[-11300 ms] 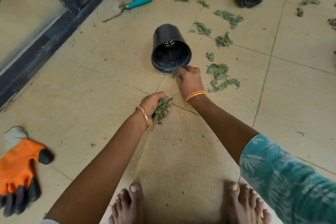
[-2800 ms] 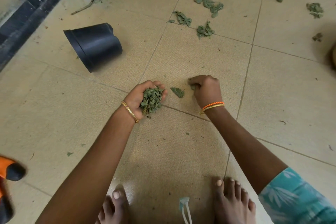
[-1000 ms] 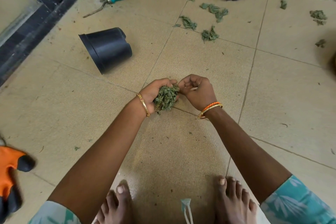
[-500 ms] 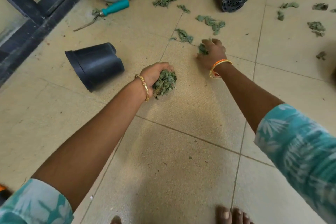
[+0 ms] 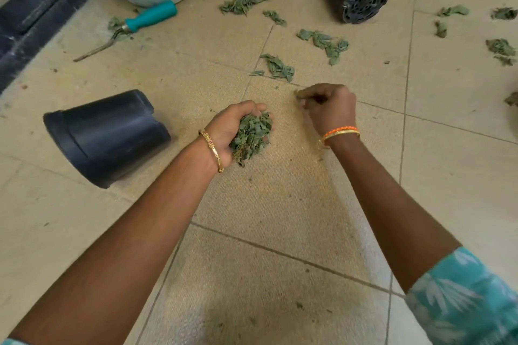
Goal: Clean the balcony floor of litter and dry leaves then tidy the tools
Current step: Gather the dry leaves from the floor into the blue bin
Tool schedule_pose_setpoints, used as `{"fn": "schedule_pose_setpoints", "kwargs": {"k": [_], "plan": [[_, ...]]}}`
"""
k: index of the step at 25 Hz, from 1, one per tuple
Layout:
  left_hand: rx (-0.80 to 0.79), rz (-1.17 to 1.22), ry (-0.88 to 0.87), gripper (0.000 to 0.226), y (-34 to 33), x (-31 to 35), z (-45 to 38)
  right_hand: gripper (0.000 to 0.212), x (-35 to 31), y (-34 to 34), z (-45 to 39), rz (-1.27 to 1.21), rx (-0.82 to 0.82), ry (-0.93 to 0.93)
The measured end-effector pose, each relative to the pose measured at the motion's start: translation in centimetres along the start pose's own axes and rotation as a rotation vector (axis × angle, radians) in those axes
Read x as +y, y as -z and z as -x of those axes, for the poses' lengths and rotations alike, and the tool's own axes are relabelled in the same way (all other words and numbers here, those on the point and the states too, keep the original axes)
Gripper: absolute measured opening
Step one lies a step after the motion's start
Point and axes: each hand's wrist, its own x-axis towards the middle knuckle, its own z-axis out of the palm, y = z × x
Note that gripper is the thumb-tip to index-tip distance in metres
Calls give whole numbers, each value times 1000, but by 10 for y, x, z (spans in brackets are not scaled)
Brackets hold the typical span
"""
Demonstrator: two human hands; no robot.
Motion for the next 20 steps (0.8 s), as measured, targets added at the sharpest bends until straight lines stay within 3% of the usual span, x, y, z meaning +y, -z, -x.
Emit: {"fn": "schedule_pose_setpoints", "kwargs": {"k": [3, 5, 9, 12, 14, 16, 18, 20], "plan": [[-165, -56, 19, 31, -3, -8, 12, 39, -29, 0, 40, -429, -163, -166], [-254, -108, 31, 41, -5, -11, 18, 54, -42, -3, 55, -437, -200, -161], [-180, -107, 26, 33, -8, -5, 31, 72, -63, 0, 49, -238, -320, -56], [29, -116, 37, 29, 2, -3, 25, 72, -66, 3, 39, -207, -474, -28], [171, -82, 49, 25, 11, -1, 19, 58, -61, -1, 21, -123, -391, -10], [209, -33, 38, 22, 16, 2, 13, 48, -50, -12, -6, 140, -330, 28], [256, -24, 28, 22, 19, 5, 8, 60, -43, -27, -33, 381, -351, -64], [269, -6, 41, 22, 23, 7, 3, 72, -49, -44, -50, 457, -310, -255]]}}
